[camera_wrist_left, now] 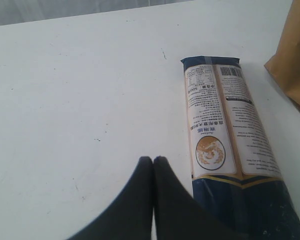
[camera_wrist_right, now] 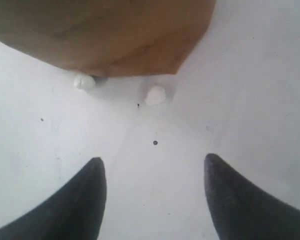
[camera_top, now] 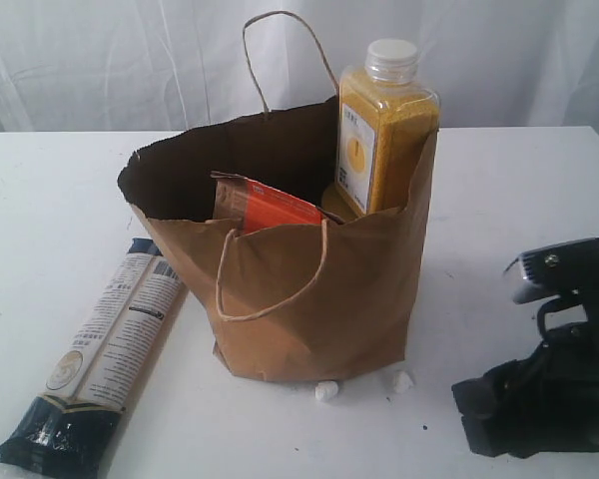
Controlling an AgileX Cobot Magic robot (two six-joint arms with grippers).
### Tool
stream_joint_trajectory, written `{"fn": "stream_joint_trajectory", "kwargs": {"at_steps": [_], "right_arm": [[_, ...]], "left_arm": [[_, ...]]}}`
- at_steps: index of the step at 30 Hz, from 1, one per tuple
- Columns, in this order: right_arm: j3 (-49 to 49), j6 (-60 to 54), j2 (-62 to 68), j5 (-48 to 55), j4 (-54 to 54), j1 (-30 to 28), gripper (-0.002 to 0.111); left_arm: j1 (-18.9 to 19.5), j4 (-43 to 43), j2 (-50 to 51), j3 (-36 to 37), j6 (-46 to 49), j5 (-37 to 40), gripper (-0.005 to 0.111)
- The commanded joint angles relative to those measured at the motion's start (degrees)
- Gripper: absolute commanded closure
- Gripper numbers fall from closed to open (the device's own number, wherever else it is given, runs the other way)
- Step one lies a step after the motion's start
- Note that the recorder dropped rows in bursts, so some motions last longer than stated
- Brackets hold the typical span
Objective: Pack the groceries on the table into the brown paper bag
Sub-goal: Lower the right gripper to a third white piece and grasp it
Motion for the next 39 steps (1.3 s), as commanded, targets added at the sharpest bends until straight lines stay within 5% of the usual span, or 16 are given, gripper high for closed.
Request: {"fn": "stream_joint_trajectory", "kwargs": {"at_steps": [1, 15, 39], "right_arm": [[0.1, -4.2, 6.1, -3.6, 2.6, -0.6, 0.054], [0.1, -3.1, 9.4, -7.8, 2.6, -0.6, 0.054], [-10.3, -7.1, 34.6, -13.4, 2.6, 4.1, 0.050]], "left_arm": [[0.1, -0.4, -0.3, 0.2, 0.0, 0.1, 0.107], [0.1, -0.4, -0.3, 0.2, 0.0, 0.1, 0.107], [0.1, -0.4, -0.3, 0.2, 0.0, 0.1, 0.107]]}}
